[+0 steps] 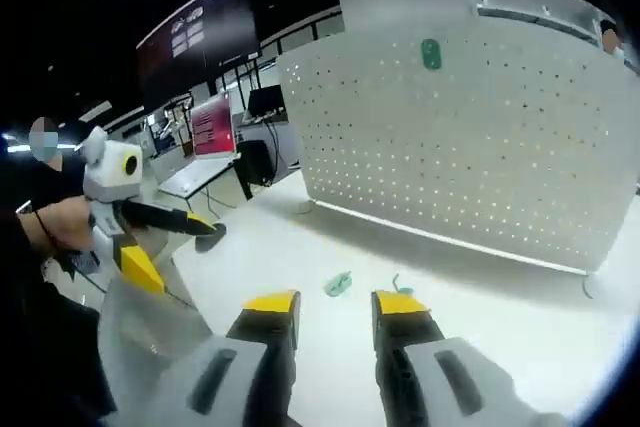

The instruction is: Insert the hook assembly into the mounting plate slot until the hook locks in place.

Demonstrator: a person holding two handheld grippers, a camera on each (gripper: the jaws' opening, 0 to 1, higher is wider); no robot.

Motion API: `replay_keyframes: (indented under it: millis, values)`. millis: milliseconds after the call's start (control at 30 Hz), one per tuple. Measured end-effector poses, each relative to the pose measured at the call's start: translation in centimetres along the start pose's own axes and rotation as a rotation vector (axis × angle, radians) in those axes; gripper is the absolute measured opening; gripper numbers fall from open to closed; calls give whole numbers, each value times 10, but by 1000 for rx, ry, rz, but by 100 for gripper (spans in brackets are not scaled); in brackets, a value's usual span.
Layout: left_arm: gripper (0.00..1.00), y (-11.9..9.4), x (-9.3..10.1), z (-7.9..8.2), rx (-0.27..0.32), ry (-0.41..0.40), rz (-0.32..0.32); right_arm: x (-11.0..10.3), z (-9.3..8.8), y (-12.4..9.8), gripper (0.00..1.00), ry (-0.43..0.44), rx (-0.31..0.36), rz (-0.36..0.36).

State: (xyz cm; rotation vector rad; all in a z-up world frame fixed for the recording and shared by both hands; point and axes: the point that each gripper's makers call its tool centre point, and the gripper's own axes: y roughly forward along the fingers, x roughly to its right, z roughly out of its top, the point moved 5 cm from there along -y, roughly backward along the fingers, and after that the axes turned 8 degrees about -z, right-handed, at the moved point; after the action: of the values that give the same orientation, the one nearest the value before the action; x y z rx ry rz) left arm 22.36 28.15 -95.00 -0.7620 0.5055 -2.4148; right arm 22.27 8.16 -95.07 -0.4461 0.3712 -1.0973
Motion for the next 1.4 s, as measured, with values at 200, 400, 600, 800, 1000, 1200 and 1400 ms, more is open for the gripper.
replay_keyframes:
  millis: [200,400,600,800,1000,1200,1400]
  values:
    - [100,-5,-9,-18,-46,-28,44,-22,-25,6,25,5,-90,78]
    - [100,-8,-11,-25,-58,-47,51,-30,-45,27,23,-17,-183,124]
    - [100,-6,-8,-20,-34,-41,31,-28,-45,58,23,40,-218,144]
    - [100,-5,-13,-22,-40,-57,39,-18,-41,97,22,216,-250,138]
    - [100,-8,-23,-23,-31,-82,77,-1,-37,132,20,294,-271,92]
    - [100,-9,-27,-24,-37,-102,91,3,-27,161,18,350,-279,75]
    - [100,-11,-28,-16,-10,-121,97,4,-31,184,16,377,-337,44]
